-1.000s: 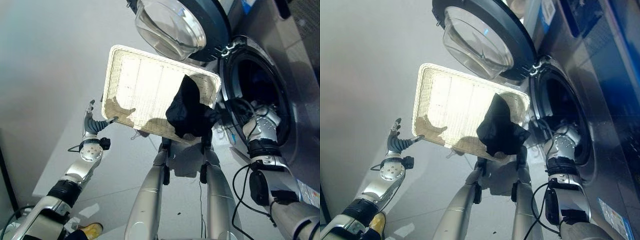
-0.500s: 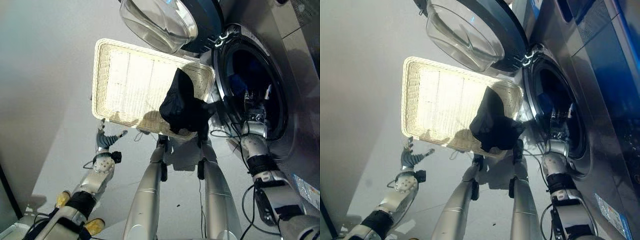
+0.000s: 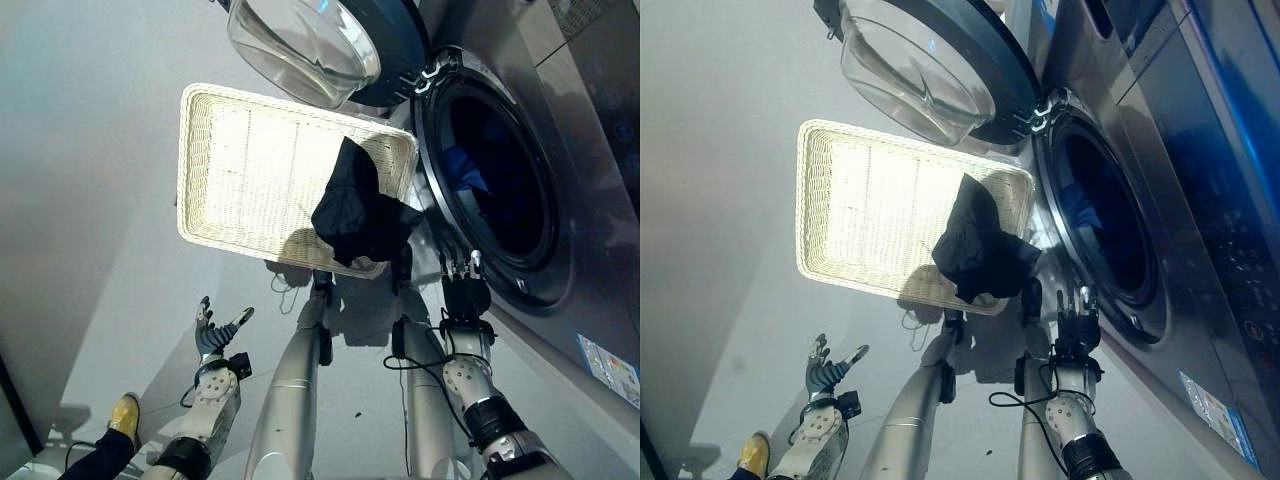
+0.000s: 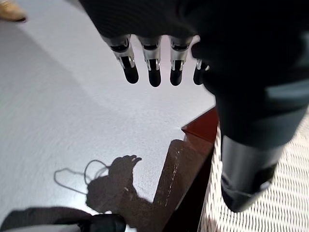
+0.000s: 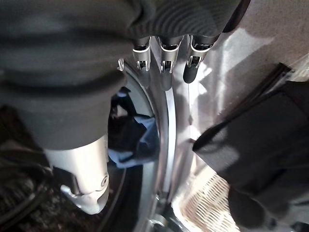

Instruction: Put the clothes into the washing machine.

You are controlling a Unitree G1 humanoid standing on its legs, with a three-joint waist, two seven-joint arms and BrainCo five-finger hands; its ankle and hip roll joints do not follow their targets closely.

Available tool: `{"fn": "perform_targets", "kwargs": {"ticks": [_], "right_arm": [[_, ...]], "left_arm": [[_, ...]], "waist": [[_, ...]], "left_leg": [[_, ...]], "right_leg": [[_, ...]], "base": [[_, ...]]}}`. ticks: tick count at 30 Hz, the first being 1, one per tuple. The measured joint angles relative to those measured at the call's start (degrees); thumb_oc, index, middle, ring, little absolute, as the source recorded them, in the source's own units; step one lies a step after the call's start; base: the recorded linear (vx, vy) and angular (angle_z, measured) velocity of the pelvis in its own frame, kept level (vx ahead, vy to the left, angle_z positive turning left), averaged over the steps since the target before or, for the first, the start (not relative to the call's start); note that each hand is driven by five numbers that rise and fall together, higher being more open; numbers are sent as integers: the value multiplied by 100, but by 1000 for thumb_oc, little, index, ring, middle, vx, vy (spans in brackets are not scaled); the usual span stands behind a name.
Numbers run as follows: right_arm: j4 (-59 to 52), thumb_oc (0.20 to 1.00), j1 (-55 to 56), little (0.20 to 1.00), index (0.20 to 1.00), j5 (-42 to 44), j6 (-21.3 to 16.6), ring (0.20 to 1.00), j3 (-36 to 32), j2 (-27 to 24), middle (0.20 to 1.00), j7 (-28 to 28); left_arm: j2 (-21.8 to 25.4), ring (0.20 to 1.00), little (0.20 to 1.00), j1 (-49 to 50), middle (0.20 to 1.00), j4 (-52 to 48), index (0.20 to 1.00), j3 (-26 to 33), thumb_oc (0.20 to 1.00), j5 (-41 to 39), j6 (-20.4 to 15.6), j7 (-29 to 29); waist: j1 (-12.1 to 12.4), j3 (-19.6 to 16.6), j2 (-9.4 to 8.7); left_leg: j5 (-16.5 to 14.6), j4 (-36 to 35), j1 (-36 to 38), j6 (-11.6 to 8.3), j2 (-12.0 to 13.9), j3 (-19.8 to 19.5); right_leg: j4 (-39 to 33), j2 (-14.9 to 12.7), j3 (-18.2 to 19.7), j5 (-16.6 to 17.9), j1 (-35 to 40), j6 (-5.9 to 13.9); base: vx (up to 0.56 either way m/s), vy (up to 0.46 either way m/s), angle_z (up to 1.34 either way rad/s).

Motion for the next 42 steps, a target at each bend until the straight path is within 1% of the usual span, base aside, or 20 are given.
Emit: {"fn": "perform_targets", "kwargs": {"ticks": [4, 6, 10, 12, 13, 14, 16, 19, 22, 23, 24, 28, 30, 31, 32, 37, 38, 39, 40, 42], "right_arm": [[-114, 1000, -1, 1000, 1000, -8, 43, 1000, 86, 53, 1000, -51], [-246, 1000, 31, 1000, 1000, -711, 12, 1000, 244, -4, 1000, -368], [-794, 1000, 27, 1000, 1000, -4067, -147, 1000, 695, -306, 1000, -1871], [-1079, 1000, -90, 1000, 1000, -6331, -83, 1000, 844, -596, 1000, -2812], [-1141, 1000, -227, 1000, 1000, -7419, -5, 1000, 908, -833, 1000, -3111], [-1176, 1000, -411, 1000, 1000, -8118, 125, 1000, 986, -1050, 1000, -3282], [-1168, 1000, -829, 1000, 1000, -9020, 477, 1000, 1171, -1486, 1000, -3396], [-1148, 1000, -1386, 1000, 1000, -9864, 974, 1000, 1370, -2032, 1000, -3369], [-1135, 1000, -1767, 1000, 1000, -10251, 1341, 1000, 1623, -2240, 1000, -3166], [-1135, 1000, -1767, 1000, 1000, -10251, 1341, 1000, 1623, -2240, 1000, -3166], [-1122, 1000, -1913, 1000, 1000, -10399, 1462, 1000, 1888, -2383, 1000, -2990], [-978, 1000, -2274, 1000, 1000, -10504, 1710, 1000, 2496, -2507, 1000, -2662], [-756, 1000, -2516, 1000, 1000, -10639, 1825, 1000, 2790, -2543, 1000, -2481], [-756, 1000, -2516, 1000, 1000, -10639, 1825, 1000, 2790, -2543, 1000, -2481], [-606, 1000, -2616, 1000, 1000, -10712, 1872, 1000, 2911, -2568, 1000, -2419], [282, 1000, -3159, 1000, 1000, -10811, 2376, 1000, 3457, -2508, 1000, -2102], [282, 1000, -3159, 1000, 1000, -10811, 2376, 1000, 3457, -2508, 1000, -2102], [625, 1000, -3302, 1000, 1000, -10827, 2867, 1000, 3529, -2417, 1000, -1821], [709, 1000, -3342, 1000, 1000, -10824, 2970, 1000, 3549, -2383, 1000, -1777], [1439, 1000, -3572, 1000, 1000, -10811, 3382, 1000, 3577, -2191, 1000, -1641]], "left_arm": [[-165, 1000, 1000, 28, 1000, 164, 1000, 16, 1000, -162, -3, -44], [-204, 1000, 1000, 56, 1000, 177, 1000, 12, 1000, -198, -2, -58], [-229, 1000, 1000, 63, 1000, 166, 1000, 20, 1000, -205, 9, -124], [-254, 1000, 1000, 63, 1000, 221, 1000, 59, 1000, -203, 16, -230], [-268, 1000, 1000, 63, 1000, 280, 1000, 113, 1000, -203, 24, -322], [-266, 1000, 1000, 61, 1000, 370, 1000, 172, 1000, -203, 23, -409], [-251, 1000, 1000, 54, 1000, 619, 1000, 190, 1000, -203, 19, -594], [-234, 1000, 1000, 48, 1000, 886, 1000, 250, 1000, -205, 20, -850], [-214, 1000, 1000, 41, 1000, 999, 1000, 272, 1000, -206, 20, -1018], [-214, 1000, 1000, 41, 1000, 999, 1000, 272, 1000, -206, 20, -1018], [-192, 1000, 1000, 3, 1000, 1012, 1000, 272, 1000, -208, 27, -1061], [-61, 1000, 1000, -149, 1000, 1014, 1000, 268, 1000, -216, 34, -1159], [28, 1000, 1000, -257, 1000, 1015, 1000, 257, 1000, -217, 78, -1205], [28, 1000, 1000, -257, 1000, 1015, 1000, 257, 1000, -217, 78, -1205], [64, 1000, 1000, -332, 1000, 1014, 1000, 214, 1000, -220, 110, -1221], [238, 1000, 1000, -538, 1000, 1011, 1000, -4, 1000, -265, 155, -1247], [238, 1000, 1000, -538, 1000, 1011, 1000, -4, 1000, -265, 155, -1247], [266, 1000, 1000, -584, 1000, 1005, 1000, -9, 1000, -265, 235, -1248], [271, 1000, 1000, -584, 1000, 1009, 1000, -23, 1000, -265, 253, -1246], [273, 1000, 1000, -635, 1000, 999, 1000, -157, 1000, -260, 302, -1243]], "waist": [[8, -1, -11], [7, -1, -18], [9, -1, -28], [9, 1, -44], [14, -6, -72], [16, -12, -100], [14, -18, -118], [46, -18, -119], [119, -18, -119], [119, -18, -119], [164, -18, -119], [190, -18, -119], [244, -18, -119], [244, -18, -119], [332, -18, -119], [453, -18, -119], [453, -18, -119], [524, -18, -119], [548, -18, -119], [655, -17, -119]], "left_leg": [[35, -92, 65, 0, -17, -51], [58, -171, 100, 5, -27, -72], [81, -186, 103, -14, -26, -110], [80, -201, 133, -15, -26, -127], [80, -205, 151, -16, -28, -129], [81, -219, 162, -16, -26, -138], [83, -248, 194, -28, -26, -173], [118, -276, 188, -58, -17, -276], [142, -317, 185, -71, 3, -322], [142, -317, 185, -71, 3, -322], [145, -331, 187, -76, 5, -333], [190, -388, 179, -92, 17, -449], [192, -390, 179, -97, 38, -494], [192, -390, 179, -97, 38, -494], [191, -393, 179, -99, 49, -493], [274, -522, 159, -160, 66, -663], [274, -522, 159, -160, 66, -663], [282, -523, 109, -184, 76, -758], [287, -525, 88, -189, 79, -762], [308, -558, 79, -194, 90, -771]], "right_leg": [[-24, 1, -7, 14, 61, 20], [-46, -5, -14, 13, 81, 20], [-107, -4, -47, 13, 126, 21], [-126, -4, -64, 8, 175, 28], [-126, -6, -67, 5, 189, 32], [-128, -6, -76, 2, 200, 34], [-139, -9, -107, -3, 241, 35], [-169, -2, -191, -8, 273, 28], [-184, 13, -245, -13, 283, 20], [-184, 13, -245, -13, 283, 20], [-192, 15, -256, -16, 283, 16], [-200, 14, -369, -31, 308, -2], [-201, 21, -386, -49, 325, 8], [-201, 21, -386, -49, 325, 8], [-207, 23, -387, -49, 325, 8], [-246, 33, -542, -75, 339, -7], [-246, 33, -542, -75, 339, -7], [-252, 44, -646, -101, 336, -39], [-263, 50, -654, -102, 332, -39], [-281, 58, -666, -102, 316, -40]], "base": [[-53, 29, 6], [-40, 29, 5], [-30, 33, 4], [-29, -1, 4], [0, 0, 0], [0, 0, 0], [-23, -23, 6], [-27, -36, 11], [-17, -33, 6], [0, 0, 0], [0, 0, 0], [-18, -43, 11], [-10, -40, 9], [-8, -46, 1], [-14, -72, 3], [-3, -81, 12], [15, -103, 15], [13, -91, 16], [19, -128, 18], [22, -82, 4]]}}
